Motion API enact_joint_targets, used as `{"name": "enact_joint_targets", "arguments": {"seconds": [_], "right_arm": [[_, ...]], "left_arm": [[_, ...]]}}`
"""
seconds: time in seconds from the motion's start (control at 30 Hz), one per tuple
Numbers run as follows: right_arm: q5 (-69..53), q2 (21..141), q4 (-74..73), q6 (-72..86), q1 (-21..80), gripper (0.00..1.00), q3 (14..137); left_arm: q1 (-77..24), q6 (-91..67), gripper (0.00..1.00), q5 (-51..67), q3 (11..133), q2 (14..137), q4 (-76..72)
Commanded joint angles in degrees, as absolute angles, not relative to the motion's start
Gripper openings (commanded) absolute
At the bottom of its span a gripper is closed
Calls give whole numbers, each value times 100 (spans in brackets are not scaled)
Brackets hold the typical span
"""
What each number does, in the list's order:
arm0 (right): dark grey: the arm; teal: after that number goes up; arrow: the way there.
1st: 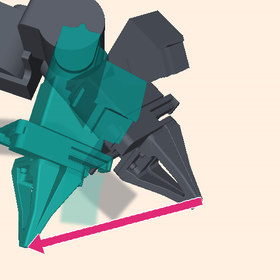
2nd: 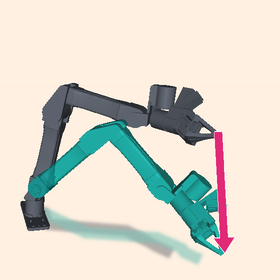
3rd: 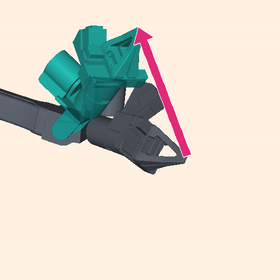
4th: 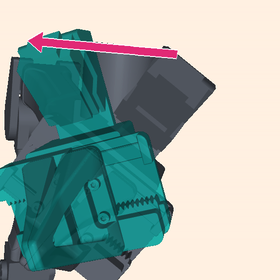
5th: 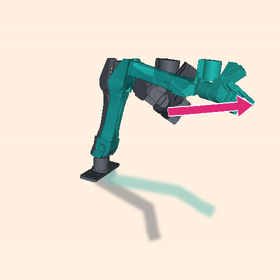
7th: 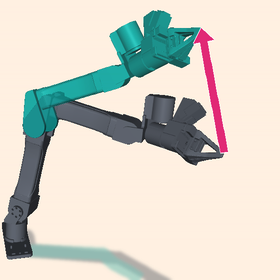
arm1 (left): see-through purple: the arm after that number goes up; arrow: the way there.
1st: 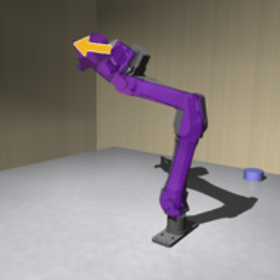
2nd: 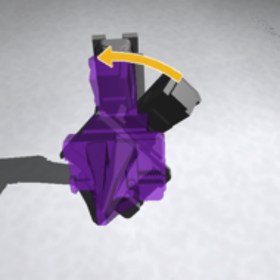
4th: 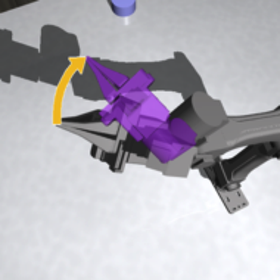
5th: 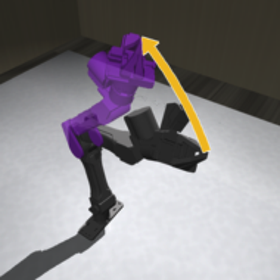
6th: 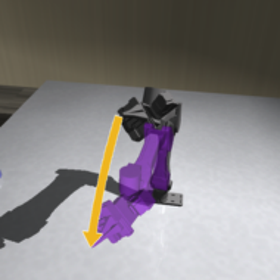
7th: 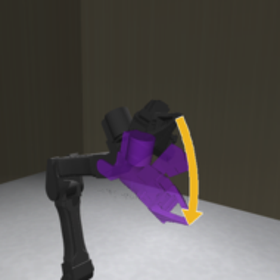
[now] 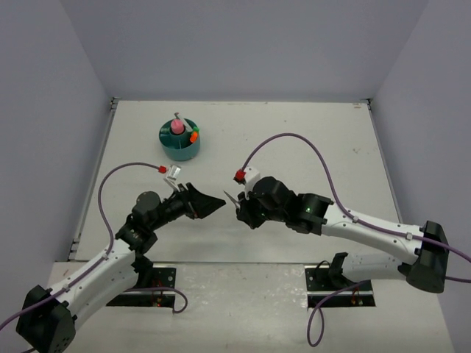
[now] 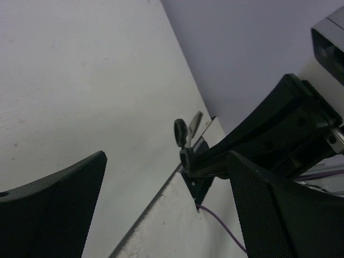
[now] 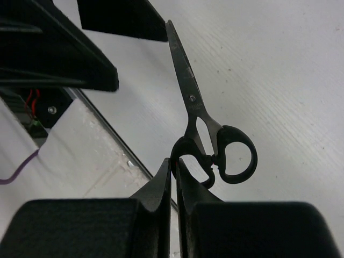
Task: Sort the stationery into containers
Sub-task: Place the scissors in the storage box.
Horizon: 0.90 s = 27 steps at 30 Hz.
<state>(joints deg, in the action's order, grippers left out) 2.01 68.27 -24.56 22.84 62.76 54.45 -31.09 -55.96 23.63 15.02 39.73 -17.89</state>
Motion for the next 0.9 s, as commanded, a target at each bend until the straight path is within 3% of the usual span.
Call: {"name": "enact_joint_targets", "arguments": {"seconds": [0.0, 0.17, 0.4, 0.57, 0.63, 0.73, 0.77, 0.8, 0.83, 0.87], "right_arm": [[173, 7015, -2251, 2540, 6327, 0, 5897], [128, 7093, -2271, 2554, 6435, 0, 6092], [215, 7153, -2293, 2550, 6624, 0, 6282], [474, 7277, -2316, 2593, 6680, 0, 6376], [561, 7342, -2316, 2601, 6680, 0, 6419], [572, 7383, -2215, 2602, 6680, 1, 6407], [600, 7382, -2188, 2619, 6680, 12, 6388], [703, 7356, -2153, 2628, 6688, 45, 6320], [750, 7309, -2093, 2668, 6682, 72, 6279], [835, 7264, -2063, 2708, 6680, 87, 6216]], "left_arm": [[-3498, -5933, 92, 2316, 1699, 4047, -3568], [-3542, -5679, 80, 1866, 1820, 4189, -3298], [-3543, -5588, 48, 1685, 1912, 4566, -3142], [-3551, -5559, 22, 1661, 1986, 4579, -3164], [-3551, -5517, 0, 1670, 2089, 4566, -3088], [-3551, -5335, 0, 1643, 2250, 4553, -2864], [-3551, -5289, 0, 1596, 2297, 4552, -2771], [-3551, -5220, 0, 1451, 2416, 4544, -2513], [-3551, -5127, 0, 1356, 2484, 4544, -2184], [-3551, -5024, 0, 1186, 2650, 4548, -1889]]}}
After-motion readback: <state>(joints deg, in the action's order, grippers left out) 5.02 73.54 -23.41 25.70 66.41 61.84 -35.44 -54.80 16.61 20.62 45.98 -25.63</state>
